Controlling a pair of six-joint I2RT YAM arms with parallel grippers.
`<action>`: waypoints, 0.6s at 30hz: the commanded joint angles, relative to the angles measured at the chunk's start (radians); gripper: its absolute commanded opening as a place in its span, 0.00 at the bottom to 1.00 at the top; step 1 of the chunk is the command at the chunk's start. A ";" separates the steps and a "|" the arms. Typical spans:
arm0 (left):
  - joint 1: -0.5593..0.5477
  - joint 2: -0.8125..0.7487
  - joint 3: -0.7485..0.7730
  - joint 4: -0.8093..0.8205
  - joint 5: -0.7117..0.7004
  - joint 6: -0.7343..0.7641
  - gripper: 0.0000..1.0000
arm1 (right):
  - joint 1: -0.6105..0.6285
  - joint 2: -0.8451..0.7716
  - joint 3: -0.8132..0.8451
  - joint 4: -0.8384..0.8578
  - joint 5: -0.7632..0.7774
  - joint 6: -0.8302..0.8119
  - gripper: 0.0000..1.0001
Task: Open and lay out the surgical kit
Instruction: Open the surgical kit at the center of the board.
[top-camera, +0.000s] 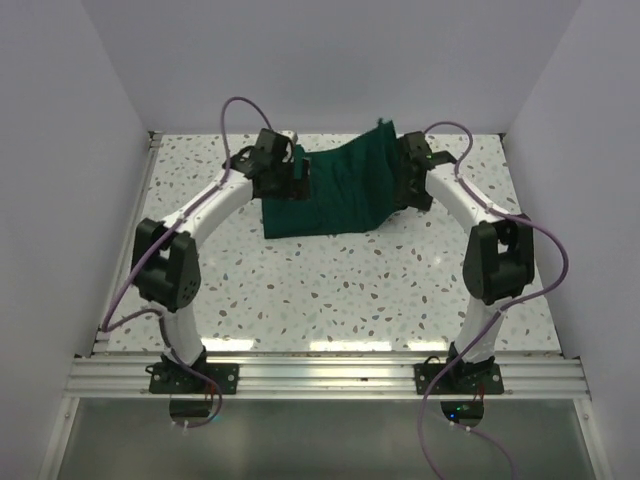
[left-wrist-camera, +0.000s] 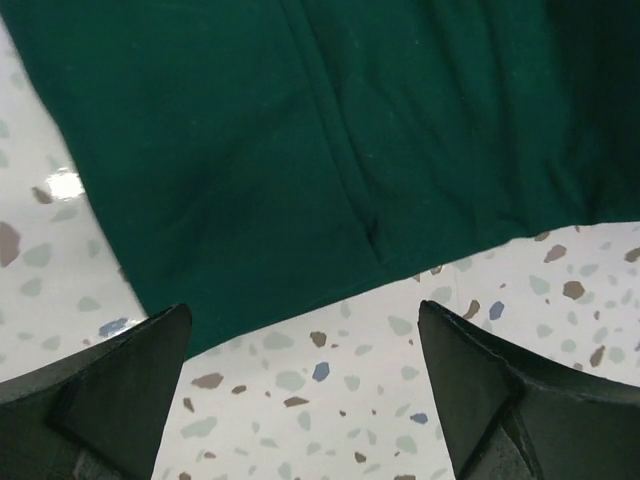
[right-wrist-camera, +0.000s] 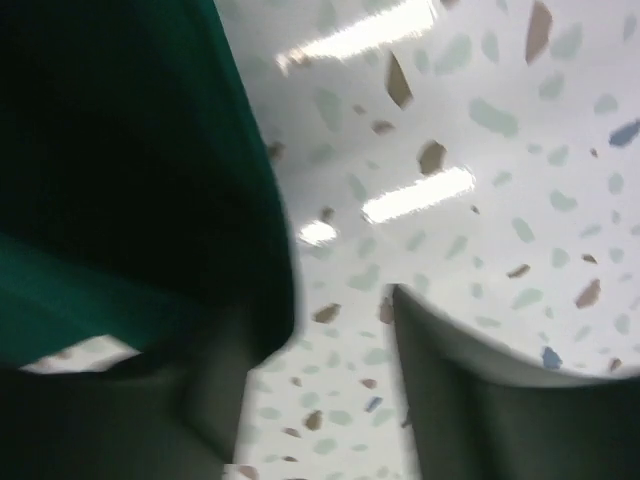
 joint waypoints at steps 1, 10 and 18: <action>-0.067 0.116 0.120 -0.091 -0.137 0.040 1.00 | -0.039 -0.016 -0.092 -0.056 0.066 0.027 0.72; -0.170 0.350 0.270 -0.154 -0.238 0.039 1.00 | -0.108 -0.042 -0.099 -0.133 0.172 0.012 0.98; -0.174 0.416 0.299 -0.183 -0.287 0.020 0.53 | -0.115 -0.063 -0.063 -0.151 0.158 0.010 0.98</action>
